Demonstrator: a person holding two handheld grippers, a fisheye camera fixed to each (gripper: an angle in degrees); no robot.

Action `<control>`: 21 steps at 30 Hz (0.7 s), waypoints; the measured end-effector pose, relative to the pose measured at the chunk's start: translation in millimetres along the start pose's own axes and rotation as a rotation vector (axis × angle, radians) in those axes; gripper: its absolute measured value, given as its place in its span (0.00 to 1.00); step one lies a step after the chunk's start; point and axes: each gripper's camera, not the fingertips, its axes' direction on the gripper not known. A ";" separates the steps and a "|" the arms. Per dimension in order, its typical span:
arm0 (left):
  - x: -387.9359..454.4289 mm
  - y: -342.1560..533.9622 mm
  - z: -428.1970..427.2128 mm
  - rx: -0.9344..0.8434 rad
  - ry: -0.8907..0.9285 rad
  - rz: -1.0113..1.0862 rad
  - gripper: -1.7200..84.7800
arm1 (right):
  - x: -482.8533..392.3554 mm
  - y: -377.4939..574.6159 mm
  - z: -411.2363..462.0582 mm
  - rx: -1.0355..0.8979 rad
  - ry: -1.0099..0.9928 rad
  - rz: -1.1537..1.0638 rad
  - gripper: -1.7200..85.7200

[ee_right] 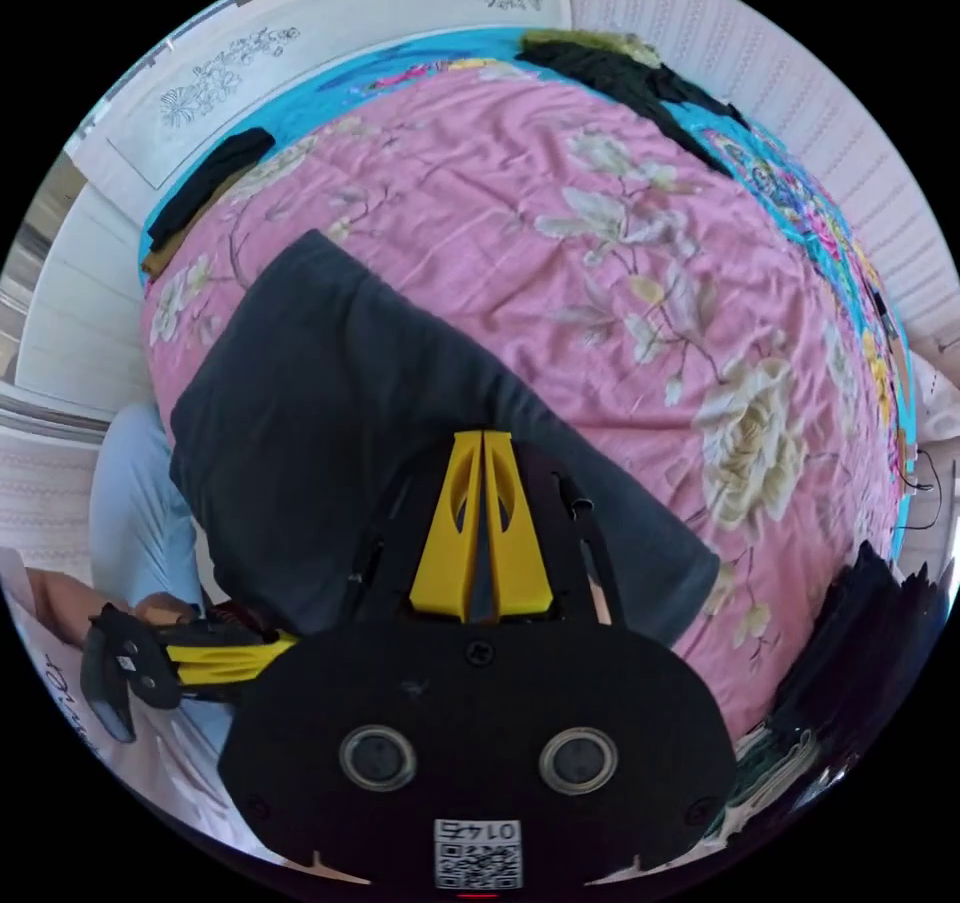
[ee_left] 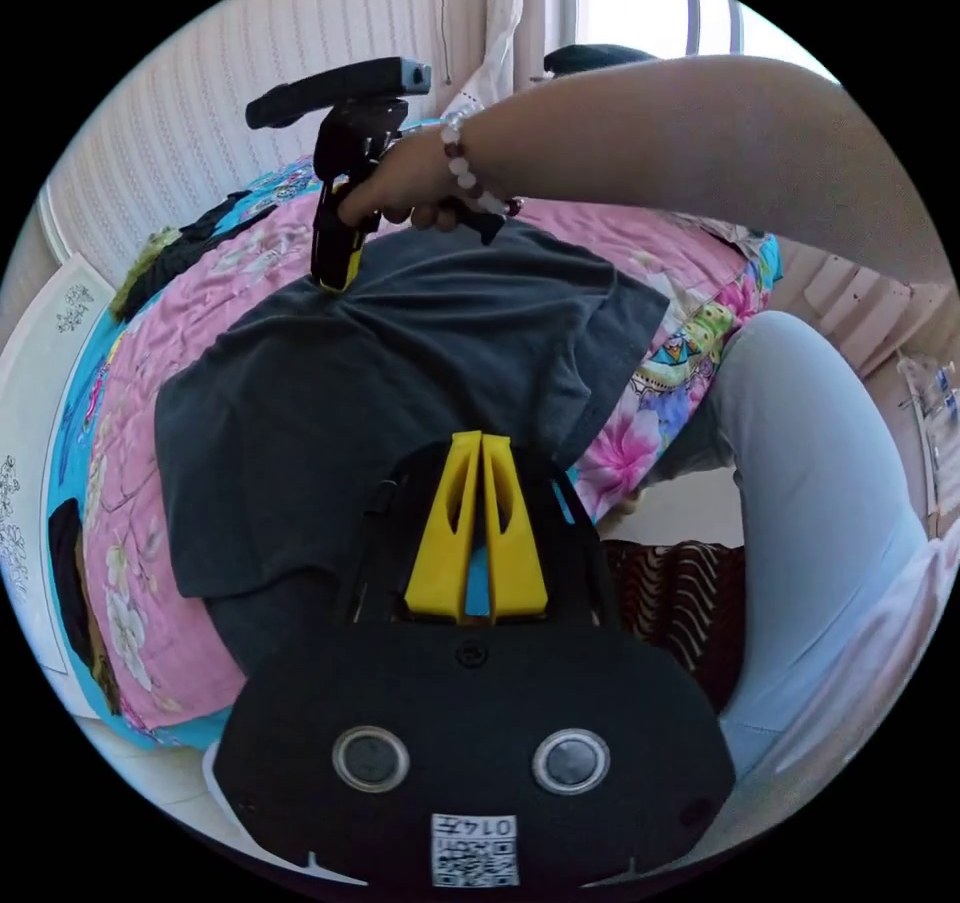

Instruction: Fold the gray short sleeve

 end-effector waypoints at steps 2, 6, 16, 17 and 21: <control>3.5 11.3 -12.6 0.072 0.067 -0.014 0.01 | 16.8 -4.8 2.4 0.044 0.029 0.044 0.01; 21.1 33.4 7.5 0.102 0.031 0.045 0.01 | 39.1 -4.6 28.2 0.045 0.009 0.105 0.02; 20.1 33.6 -49.6 0.365 0.105 0.020 0.19 | 136.6 224.4 -80.4 0.247 -0.119 0.397 0.08; 23.5 26.7 -45.8 0.346 0.125 0.021 0.21 | 145.5 252.4 -78.5 0.202 -0.122 0.451 0.12; 42.3 10.6 -38.7 0.332 0.139 0.094 0.22 | 167.2 309.0 -63.0 0.106 -0.148 0.574 0.14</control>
